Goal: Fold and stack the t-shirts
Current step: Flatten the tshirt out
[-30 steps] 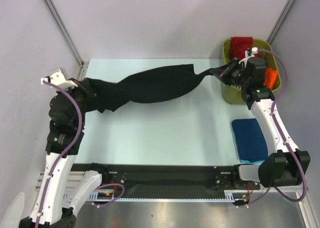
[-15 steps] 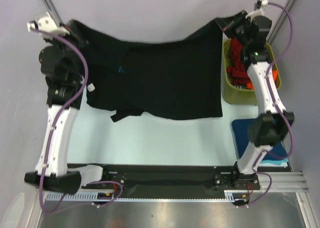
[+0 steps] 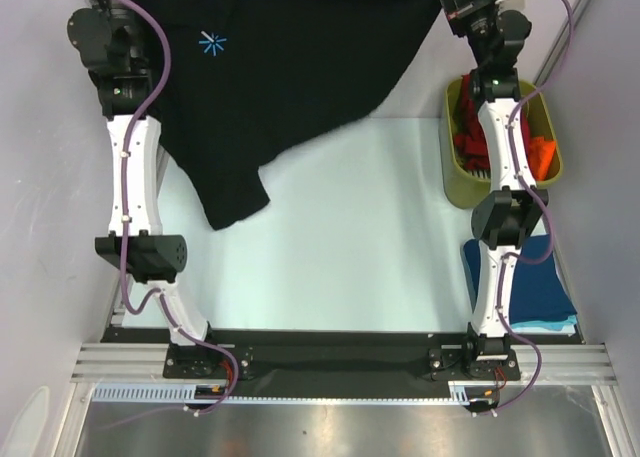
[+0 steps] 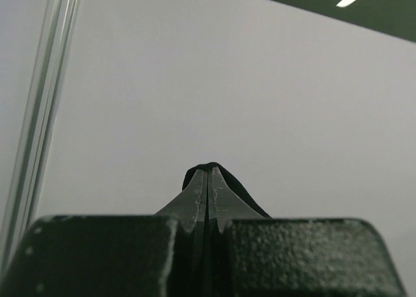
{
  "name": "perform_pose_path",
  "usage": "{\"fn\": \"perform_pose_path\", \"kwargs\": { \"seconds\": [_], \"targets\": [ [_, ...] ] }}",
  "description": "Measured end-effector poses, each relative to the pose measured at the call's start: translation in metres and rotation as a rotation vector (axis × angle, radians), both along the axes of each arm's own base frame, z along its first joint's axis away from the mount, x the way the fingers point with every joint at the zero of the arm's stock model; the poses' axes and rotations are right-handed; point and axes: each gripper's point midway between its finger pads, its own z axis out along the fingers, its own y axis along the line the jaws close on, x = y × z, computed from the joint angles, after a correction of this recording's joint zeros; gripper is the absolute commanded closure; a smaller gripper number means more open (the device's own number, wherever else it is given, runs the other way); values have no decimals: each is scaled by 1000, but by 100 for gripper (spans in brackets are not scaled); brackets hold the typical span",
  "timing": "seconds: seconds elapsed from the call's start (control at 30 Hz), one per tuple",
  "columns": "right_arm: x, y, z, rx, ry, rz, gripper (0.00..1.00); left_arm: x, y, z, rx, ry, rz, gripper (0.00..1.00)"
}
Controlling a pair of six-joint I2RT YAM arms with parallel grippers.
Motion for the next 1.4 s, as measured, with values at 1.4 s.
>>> {"fn": "perform_pose_path", "kwargs": {
  "seconds": [1.4],
  "targets": [
    [-401, 11, -439, -502, 1203, 254, 100, -282, 11, -587, -933, 1275, 258, 82]
  ]
}}
